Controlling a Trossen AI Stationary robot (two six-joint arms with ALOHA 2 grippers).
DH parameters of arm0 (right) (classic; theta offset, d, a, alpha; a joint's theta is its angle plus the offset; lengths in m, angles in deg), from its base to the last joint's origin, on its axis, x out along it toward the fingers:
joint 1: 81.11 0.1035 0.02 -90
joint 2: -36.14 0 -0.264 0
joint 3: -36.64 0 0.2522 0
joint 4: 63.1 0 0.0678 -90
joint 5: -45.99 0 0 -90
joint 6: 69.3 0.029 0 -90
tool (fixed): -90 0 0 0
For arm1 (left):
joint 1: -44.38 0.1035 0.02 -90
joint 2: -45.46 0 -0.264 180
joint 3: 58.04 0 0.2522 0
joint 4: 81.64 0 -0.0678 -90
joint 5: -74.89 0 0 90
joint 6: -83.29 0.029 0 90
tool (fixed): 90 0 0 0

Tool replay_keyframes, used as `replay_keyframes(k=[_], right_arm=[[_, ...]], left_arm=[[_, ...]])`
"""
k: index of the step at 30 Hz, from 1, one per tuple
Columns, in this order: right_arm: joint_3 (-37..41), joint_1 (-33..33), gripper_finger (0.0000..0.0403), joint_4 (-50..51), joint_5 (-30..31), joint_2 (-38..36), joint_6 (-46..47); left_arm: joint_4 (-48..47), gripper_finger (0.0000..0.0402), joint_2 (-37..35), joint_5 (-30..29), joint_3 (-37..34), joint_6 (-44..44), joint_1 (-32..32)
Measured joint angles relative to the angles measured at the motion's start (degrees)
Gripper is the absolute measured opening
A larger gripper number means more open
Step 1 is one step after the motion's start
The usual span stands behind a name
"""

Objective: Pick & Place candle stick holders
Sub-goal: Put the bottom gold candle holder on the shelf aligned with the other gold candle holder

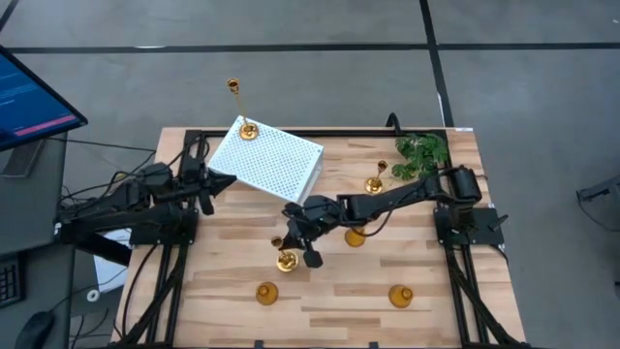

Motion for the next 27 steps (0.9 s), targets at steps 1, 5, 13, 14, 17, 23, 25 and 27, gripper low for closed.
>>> replay_keyframes(k=[1, 5, 13, 14, 17, 23, 25, 27], right_arm=[[0.06, -0.13, 0.0009, 0.75, -0.01, -0.56, -0.02], [0.11, -0.6, 0.0005, 1.24, -0.01, -3.85, -0.2], [0.02, -0.67, 0.0007, 1.69, 0.23, -10.85, -0.2], [0.02, -0.67, 0.0007, 1.66, 0.32, -11.9, -0.2], [0.02, -0.94, 0.0007, 1.56, 1.97, -14.52, -0.22], [0.02, -2.56, 0.0008, 3.16, 3.55, -18.23, -0.2], [0.02, -3.31, 0.0008, 3.22, 3.55, -19.16, -0.2], [0.02, -4.33, 0.0008, 3.26, 3.53, -20.0, -0.2]], left_arm=[[0.17, 0.0007, -0.02, -0.01, 0.0, -0.01, 0.01], [0.58, 0.0009, 0.0, 0.0, 0.0, -0.02, -0.01], [0.86, 0.0007, 0.0, 0.0, 0.0, 0.1, -0.01], [0.87, 0.0008, 0.0, 0.0, 0.0, 0.15, 0.02], [1.1, 0.0009, 0.0, 0.0, 0.0, 0.17, -0.01], [1.18, 0.0006, 0.0, 0.0, 0.0, 0.19, 0.0], [1.23, 0.0007, 0.0, 0.0, 0.0, 0.19, -0.01], [1.23, 0.0008, 0.0, 0.0, 0.0, 0.19, 0.0]])
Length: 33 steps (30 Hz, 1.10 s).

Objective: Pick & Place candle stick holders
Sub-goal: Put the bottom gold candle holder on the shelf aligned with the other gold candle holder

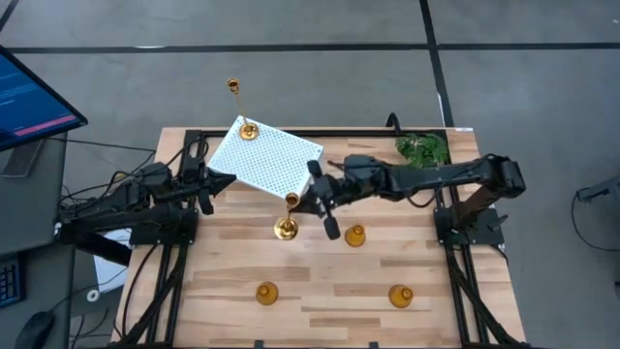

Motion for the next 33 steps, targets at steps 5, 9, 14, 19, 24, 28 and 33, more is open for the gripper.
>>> replay_keyframes(k=[5, 9, 14, 19, 24, 28, 33], right_arm=[[-0.12, -3.43, 0.0009, 0.16, -0.02, -1.14, 0.0], [-1.24, -7.15, 0.0009, -0.02, 0.06, -1.18, 0.0], [-3.87, -12.21, 0.001, 0.49, 0.04, 0.23, -0.04], [-8.6, -16.73, 0.0009, 1.89, 0.13, 4.45, -0.33], [-16.35, -19.54, 0.0012, 4.05, -0.4, 11.41, -1.93], [-23.09, -21.57, 0.0012, 8.41, -0.55, 16.91, -2.73], [-29.35, -23.14, 0.0007, 11.96, -0.48, 22.47, -5.95]], left_arm=[[0.0, 0.0007, 0.0, 0.0, 0.0, 0.0, 0.0], [0.04, 0.0006, 0.0, 0.0, 0.0, 0.0, 0.0], [0.33, 0.0008, 0.0, 0.0, 0.0, 0.0, 0.01], [0.39, 0.0005, 0.09, -0.02, 0.0, -0.08, 0.02], [0.5, 0.0008, 0.35, -0.02, 0.0, -0.19, 0.02], [0.54, 0.0009, 0.46, 0.0, 0.0, -0.57, 0.02], [0.72, 0.001, 0.44, 0.0, 0.0, -1.07, 0.0]])
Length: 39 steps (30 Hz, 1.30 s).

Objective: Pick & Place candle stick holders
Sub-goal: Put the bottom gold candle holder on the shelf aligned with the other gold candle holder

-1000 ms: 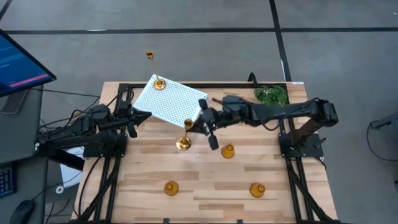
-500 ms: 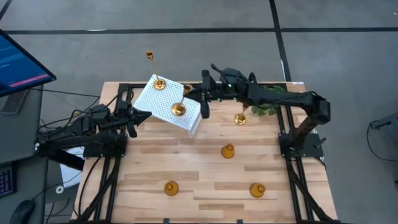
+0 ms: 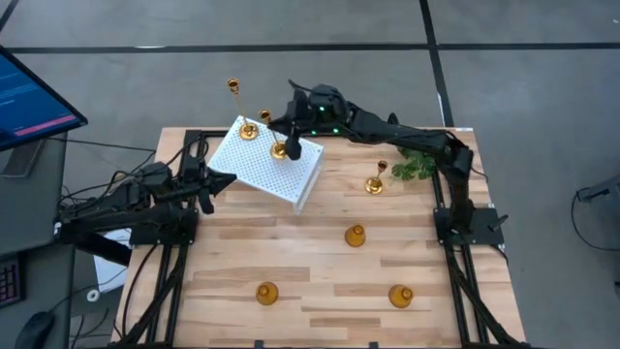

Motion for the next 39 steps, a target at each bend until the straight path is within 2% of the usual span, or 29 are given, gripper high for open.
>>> replay_keyframes(k=[4, 18, 39], right_arm=[[-1.48, -0.35, 0.0004, 0.22, -0.02, 2.14, -1.66], [-1.77, -2.28, 0.0008, -9.81, 0.15, 6.02, -2.74], [-1.55, -3.18, 0.0014, -6.52, -0.5, 7.21, -2.18]], left_arm=[[0.06, 0.001, 0.0, 0.0, 0.0, -0.21, 0.01], [0.11, 0.001, 0.0, 0.02, 0.0, -0.04, 0.01], [0.11, 0.001, 0.0, 0.02, 0.0, -0.01, 0.0]])
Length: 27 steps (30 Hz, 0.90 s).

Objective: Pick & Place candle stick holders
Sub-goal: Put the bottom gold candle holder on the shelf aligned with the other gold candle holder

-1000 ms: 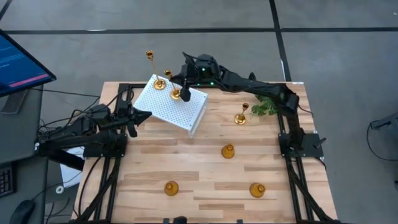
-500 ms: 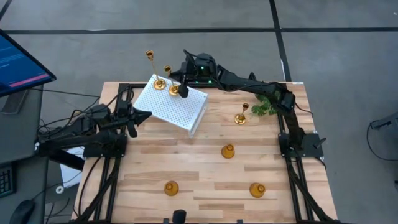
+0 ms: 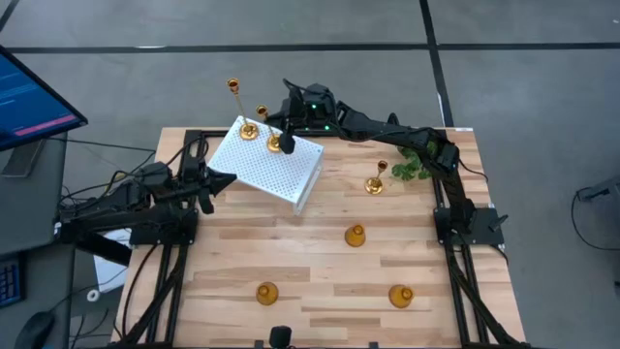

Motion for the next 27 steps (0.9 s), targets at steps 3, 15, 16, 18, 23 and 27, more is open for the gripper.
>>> replay_keyframes(k=[3, 15, 16, 18, 23, 27], right_arm=[[0.0, 0.02, 0.0015, 0.7, 0.11, -0.04, -0.02], [0.0, 0.0, 0.0059, 2.91, 0.1, -0.11, 0.15], [0.0, 0.0, 0.0064, 3.04, 0.26, -0.11, 0.17], [0.0, 0.0, 0.0075, 3.82, 0.31, -0.11, 0.15], [0.0, 0.02, 0.0107, 5.75, 0.31, -0.11, 0.02], [0.0, 0.02, 0.0151, 7.23, 0.34, -0.11, 0.0]], left_arm=[[0.01, 0.001, 0.0, 0.0, 0.0, -0.02, 0.0], [0.01, 0.001, 0.0, 0.0, 0.0, -0.17, 0.01], [0.0, 0.001, 0.0, 0.0, 0.0, -0.18, 0.0], [0.0, 0.001, 0.0, 0.0, 0.0, -0.19, 0.02], [0.02, 0.001, 0.0, 0.0, 0.0, -0.39, 0.01], [0.02, 0.001, 0.0, 0.01, 0.0, -0.62, 0.02]])
